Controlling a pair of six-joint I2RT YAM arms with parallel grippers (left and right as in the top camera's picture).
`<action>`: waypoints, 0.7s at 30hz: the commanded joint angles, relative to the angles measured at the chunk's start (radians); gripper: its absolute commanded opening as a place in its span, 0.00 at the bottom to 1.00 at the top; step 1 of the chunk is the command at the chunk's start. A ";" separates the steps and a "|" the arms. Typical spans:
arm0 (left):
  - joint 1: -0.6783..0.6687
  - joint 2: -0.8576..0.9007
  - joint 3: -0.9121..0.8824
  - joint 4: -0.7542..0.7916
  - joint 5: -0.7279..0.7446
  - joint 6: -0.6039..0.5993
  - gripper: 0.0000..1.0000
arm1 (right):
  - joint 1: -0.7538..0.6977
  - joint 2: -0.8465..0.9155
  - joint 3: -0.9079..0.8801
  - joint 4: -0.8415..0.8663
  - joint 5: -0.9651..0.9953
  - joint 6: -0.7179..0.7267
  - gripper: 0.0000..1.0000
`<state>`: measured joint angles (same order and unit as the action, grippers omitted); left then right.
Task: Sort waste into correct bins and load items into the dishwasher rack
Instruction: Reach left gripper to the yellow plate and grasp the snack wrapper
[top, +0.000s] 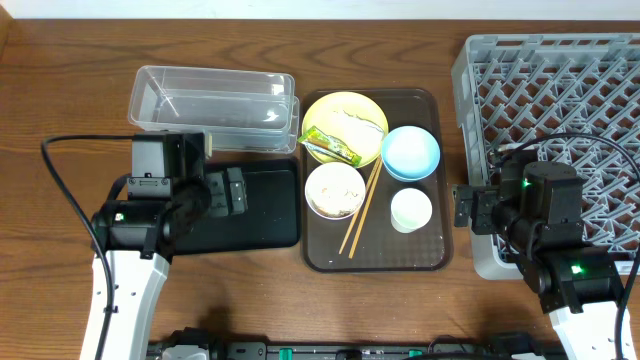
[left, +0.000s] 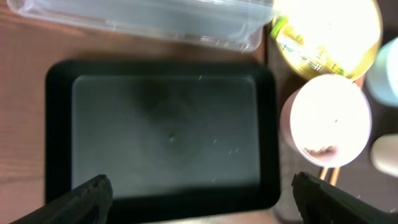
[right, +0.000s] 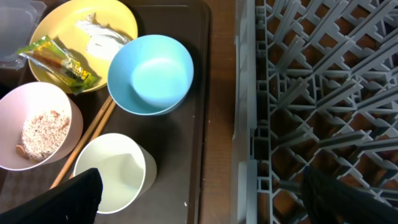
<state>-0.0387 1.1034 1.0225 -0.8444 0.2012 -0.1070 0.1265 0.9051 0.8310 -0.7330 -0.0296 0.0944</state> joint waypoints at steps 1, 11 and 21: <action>0.006 0.002 0.022 0.066 0.093 -0.042 0.93 | -0.002 -0.005 0.026 0.003 0.002 -0.013 0.99; -0.124 0.159 0.067 0.365 0.093 -0.159 0.91 | -0.002 -0.003 0.026 0.002 0.002 -0.013 0.99; -0.286 0.445 0.119 0.671 0.093 -0.216 0.88 | -0.002 -0.003 0.026 0.002 0.002 -0.013 0.99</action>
<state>-0.2943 1.4933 1.1206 -0.1963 0.2867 -0.2787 0.1265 0.9051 0.8352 -0.7334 -0.0292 0.0944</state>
